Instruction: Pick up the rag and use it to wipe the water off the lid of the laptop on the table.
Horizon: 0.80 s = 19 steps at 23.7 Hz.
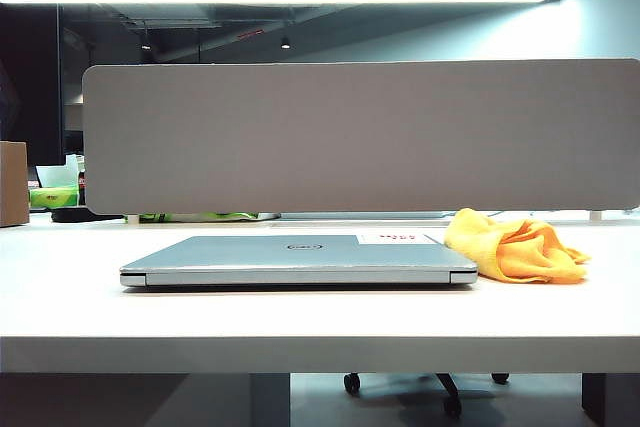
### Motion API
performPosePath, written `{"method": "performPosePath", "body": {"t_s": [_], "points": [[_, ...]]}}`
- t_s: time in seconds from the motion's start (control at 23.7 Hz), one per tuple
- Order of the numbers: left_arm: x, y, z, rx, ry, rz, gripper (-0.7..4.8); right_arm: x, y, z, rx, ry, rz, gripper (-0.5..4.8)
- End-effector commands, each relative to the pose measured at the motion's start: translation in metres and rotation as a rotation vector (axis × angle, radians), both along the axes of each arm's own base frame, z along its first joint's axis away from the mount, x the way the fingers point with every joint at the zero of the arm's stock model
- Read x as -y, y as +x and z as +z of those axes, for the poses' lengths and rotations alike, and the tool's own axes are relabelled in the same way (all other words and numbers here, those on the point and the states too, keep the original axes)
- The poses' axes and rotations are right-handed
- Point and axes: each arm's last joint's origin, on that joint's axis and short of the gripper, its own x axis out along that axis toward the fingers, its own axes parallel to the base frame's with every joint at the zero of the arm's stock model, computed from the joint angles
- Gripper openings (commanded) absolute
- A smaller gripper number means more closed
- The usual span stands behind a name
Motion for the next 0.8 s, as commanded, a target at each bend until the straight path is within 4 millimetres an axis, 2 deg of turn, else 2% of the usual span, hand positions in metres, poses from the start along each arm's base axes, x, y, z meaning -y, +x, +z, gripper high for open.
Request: {"method": "performPosePath", "body": {"t_s": [0.04,0.17,0.34,0.8], "points": [[-0.001,0.001,0.001,0.037,0.083,0.01,0.21,0.0,0.0,0.0,0.01,-0.001,0.001,0.04],[-0.002,0.006,-0.007,0.105,0.144,0.036,0.21,0.0,0.0,0.0,0.01,-0.001,0.0,0.04],[-0.002,0.006,-0.014,0.06,0.187,0.047,0.21,0.0,0.0,0.0,0.01,-0.001,0.0,0.04],[-0.002,0.006,-0.015,0.058,0.188,0.041,0.21,0.0,0.0,0.0,0.01,-0.002,0.0,0.04]]}}
